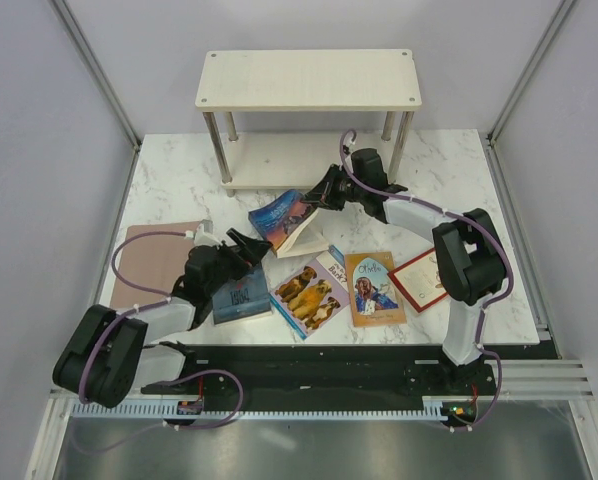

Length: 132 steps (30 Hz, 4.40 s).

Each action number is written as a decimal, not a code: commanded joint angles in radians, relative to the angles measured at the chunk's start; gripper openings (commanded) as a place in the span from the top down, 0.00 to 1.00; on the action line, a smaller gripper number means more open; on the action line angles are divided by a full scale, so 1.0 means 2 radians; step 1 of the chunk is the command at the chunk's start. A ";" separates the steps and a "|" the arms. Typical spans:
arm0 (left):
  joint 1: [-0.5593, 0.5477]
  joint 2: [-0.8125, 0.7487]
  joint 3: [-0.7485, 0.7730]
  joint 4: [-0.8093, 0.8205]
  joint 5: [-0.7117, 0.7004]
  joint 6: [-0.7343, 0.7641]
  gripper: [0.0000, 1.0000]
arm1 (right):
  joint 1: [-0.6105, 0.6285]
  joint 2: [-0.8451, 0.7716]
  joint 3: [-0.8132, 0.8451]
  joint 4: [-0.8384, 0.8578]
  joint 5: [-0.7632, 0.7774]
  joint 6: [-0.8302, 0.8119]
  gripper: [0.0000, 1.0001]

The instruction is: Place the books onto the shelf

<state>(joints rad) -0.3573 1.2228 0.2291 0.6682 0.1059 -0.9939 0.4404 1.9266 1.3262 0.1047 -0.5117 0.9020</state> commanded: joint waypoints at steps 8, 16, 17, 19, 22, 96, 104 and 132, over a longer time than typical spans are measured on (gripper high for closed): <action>0.000 0.196 0.020 0.311 0.090 -0.098 0.00 | -0.004 -0.065 -0.007 0.136 -0.047 0.045 1.00; -0.013 0.367 0.045 0.497 0.102 -0.158 0.24 | 0.006 -0.070 -0.020 0.153 -0.061 0.066 1.00; -0.015 0.364 0.045 0.497 0.094 -0.142 0.23 | 0.008 -0.071 -0.021 0.152 -0.061 0.066 1.00; -0.020 0.350 0.045 0.496 0.090 -0.128 0.21 | 0.010 -0.074 -0.029 0.151 -0.062 0.067 1.00; -0.020 0.335 0.047 0.481 0.085 -0.114 0.19 | 0.013 -0.077 -0.045 0.155 -0.064 0.075 1.00; 0.019 0.070 0.189 0.267 0.270 0.039 0.98 | 0.004 -0.109 -0.464 0.818 -0.141 0.120 0.02; 0.019 0.064 0.205 0.277 0.289 0.018 0.98 | 0.008 -0.077 -0.442 0.827 -0.133 0.126 0.02; 0.018 0.191 0.211 0.423 0.314 -0.076 0.98 | 0.009 -0.090 -0.368 0.827 -0.135 0.173 0.35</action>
<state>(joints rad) -0.3161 1.5879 0.5812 1.1774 0.7292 -1.0779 0.4538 1.7660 0.5350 1.2850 -0.7647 1.2106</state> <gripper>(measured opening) 0.356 0.816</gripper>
